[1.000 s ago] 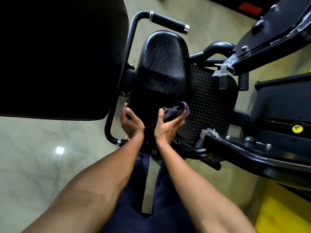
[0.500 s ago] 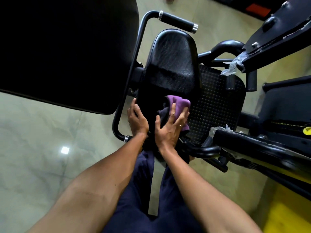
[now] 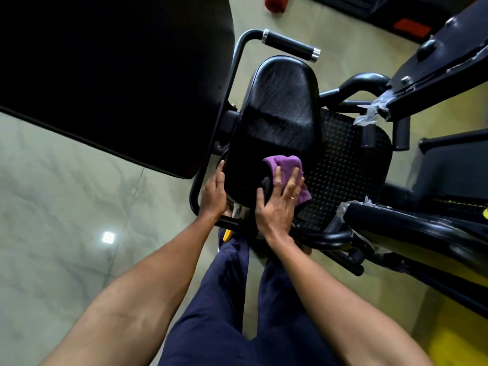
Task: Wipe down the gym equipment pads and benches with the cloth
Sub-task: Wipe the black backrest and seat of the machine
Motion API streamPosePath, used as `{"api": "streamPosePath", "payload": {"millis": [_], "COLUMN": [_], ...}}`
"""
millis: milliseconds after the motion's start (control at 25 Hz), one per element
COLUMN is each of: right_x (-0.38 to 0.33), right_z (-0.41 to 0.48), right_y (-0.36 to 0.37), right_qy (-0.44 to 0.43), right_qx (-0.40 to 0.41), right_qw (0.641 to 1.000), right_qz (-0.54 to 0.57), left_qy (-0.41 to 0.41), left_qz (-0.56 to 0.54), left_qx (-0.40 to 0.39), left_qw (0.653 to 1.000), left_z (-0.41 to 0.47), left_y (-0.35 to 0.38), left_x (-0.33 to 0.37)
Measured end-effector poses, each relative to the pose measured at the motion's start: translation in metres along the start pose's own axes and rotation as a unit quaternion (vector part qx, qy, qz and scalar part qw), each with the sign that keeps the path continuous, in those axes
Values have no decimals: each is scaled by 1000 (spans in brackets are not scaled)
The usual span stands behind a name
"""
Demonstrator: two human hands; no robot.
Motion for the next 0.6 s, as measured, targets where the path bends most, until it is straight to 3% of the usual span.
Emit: {"api": "streamPosePath", "payload": {"millis": [120,280,440,600], "right_x": [-49,-93,-88,-37], "right_z": [-1,11,26,26], "right_y": [15,38,29,3], "right_qy": [-116,-196,-326,-301], "right_qx": [-34,-61,-89,-90], "right_qw": [989,972,932,934], "right_qz": [-80,-117,-134,-169], "left_qy": [-6,-67,-90,-48], "left_qz": [-21,-15,3,12], "left_qx": [-16,5,22,3], "left_qw": [1000,998,996,999], "left_z": [1,8,0,-15], "left_y": [-1,-8,-15,-6], "left_x": [-2,-14,-16,-3]}}
Point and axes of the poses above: each hand's wrist, its own z-axis towards the middle knuckle, its own y-axis out of the palm, x = y × z, the point moved 9 cm from there along z, towards the middle knuckle, and after that the axes turned 12 degrees about -y, right-handed, at the moved point
